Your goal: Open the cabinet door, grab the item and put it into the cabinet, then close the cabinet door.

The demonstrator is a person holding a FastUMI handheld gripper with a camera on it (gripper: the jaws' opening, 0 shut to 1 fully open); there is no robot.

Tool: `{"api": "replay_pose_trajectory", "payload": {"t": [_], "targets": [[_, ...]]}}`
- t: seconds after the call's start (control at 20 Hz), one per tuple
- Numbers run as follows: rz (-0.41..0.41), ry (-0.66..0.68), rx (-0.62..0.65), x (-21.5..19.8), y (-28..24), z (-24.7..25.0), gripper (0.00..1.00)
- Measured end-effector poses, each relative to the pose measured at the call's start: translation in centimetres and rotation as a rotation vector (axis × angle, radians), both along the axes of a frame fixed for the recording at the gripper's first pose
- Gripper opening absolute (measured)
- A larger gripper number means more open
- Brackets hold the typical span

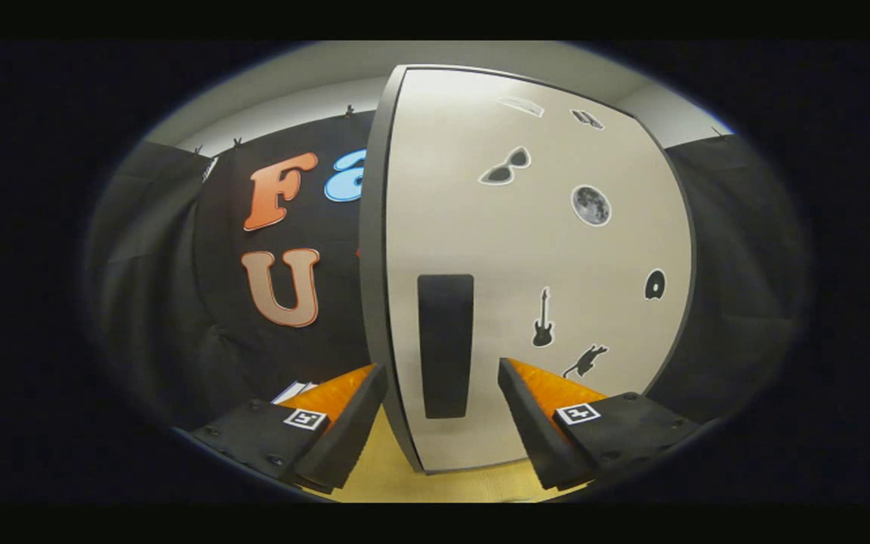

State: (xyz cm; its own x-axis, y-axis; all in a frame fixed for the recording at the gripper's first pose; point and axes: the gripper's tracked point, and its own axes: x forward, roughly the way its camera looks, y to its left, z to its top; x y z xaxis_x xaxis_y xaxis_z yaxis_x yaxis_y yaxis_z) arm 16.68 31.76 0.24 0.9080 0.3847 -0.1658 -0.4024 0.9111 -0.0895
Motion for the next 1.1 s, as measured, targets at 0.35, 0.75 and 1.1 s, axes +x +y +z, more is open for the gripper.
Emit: {"api": "replay_pose_trajectory", "payload": {"t": [0.35,0.75,1.1], "targets": [[0.022,0.034,-0.006,1.0,0.9,-0.9,0.63],[0.017,0.025,-0.024,1.0,-0.1,-0.9,0.36],[0.056,0.047,0.010,-1.0,-1.5,-0.9,0.29]]}}
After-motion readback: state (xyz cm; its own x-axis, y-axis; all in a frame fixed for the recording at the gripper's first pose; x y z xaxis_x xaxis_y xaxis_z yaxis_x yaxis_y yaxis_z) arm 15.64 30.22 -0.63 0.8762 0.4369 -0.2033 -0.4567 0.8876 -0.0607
